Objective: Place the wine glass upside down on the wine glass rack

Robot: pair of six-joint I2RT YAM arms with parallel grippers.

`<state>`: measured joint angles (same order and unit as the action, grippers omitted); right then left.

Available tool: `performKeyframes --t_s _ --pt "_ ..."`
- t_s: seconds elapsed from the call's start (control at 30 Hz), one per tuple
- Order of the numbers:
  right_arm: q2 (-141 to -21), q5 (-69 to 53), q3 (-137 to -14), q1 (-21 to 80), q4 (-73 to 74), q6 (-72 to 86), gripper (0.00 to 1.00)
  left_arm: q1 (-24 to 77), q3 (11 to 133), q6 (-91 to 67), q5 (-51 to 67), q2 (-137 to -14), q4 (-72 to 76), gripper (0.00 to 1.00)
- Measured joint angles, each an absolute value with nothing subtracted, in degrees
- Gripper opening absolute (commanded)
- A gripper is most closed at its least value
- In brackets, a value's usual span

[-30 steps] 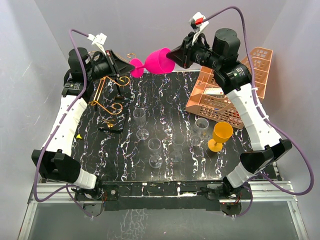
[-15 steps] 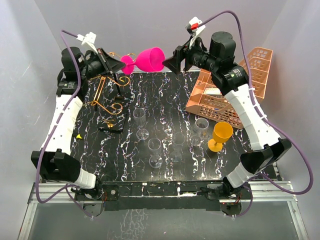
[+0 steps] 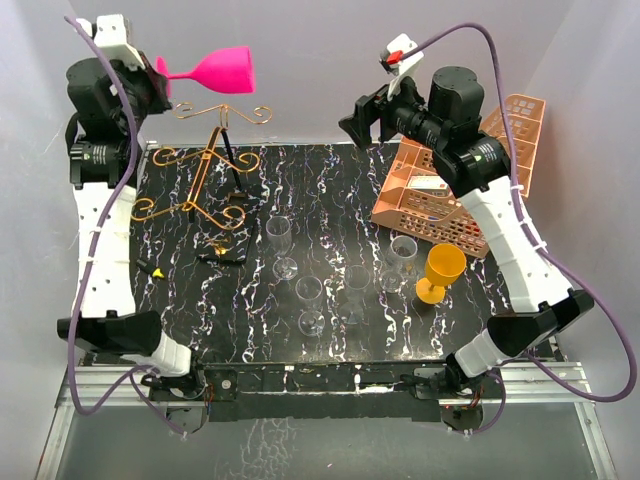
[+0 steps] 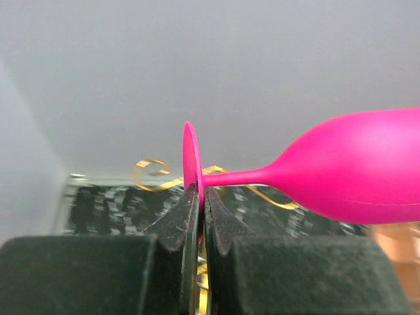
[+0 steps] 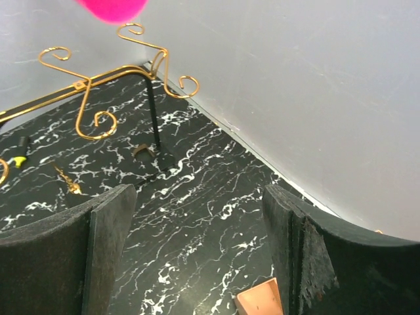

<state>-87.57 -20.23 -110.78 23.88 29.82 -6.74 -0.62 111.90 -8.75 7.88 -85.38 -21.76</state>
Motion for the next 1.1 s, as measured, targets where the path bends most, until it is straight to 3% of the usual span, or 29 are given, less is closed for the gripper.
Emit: performKeyframes --t_s 0.27,0.47,0.8,1.1 --pt "-88.16 -17.45 -109.86 23.88 32.53 -10.04 0.86 -0.69 123.94 7.97 -11.49 -95.79 -22.0 0.0" --pt "-89.49 -16.82 -109.78 23.88 34.87 -12.25 0.87 -0.69 125.56 17.32 -17.85 -102.21 -17.82 0.0" --pt "-89.73 -17.98 -109.06 23.83 36.21 -13.85 0.87 -0.69 130.96 26.52 -19.4 -112.36 -9.3 0.0" --pt "-90.06 -18.87 -105.73 23.27 36.36 -14.7 0.88 -0.08 130.06 34.37 -12.14 -116.46 -5.48 0.0"
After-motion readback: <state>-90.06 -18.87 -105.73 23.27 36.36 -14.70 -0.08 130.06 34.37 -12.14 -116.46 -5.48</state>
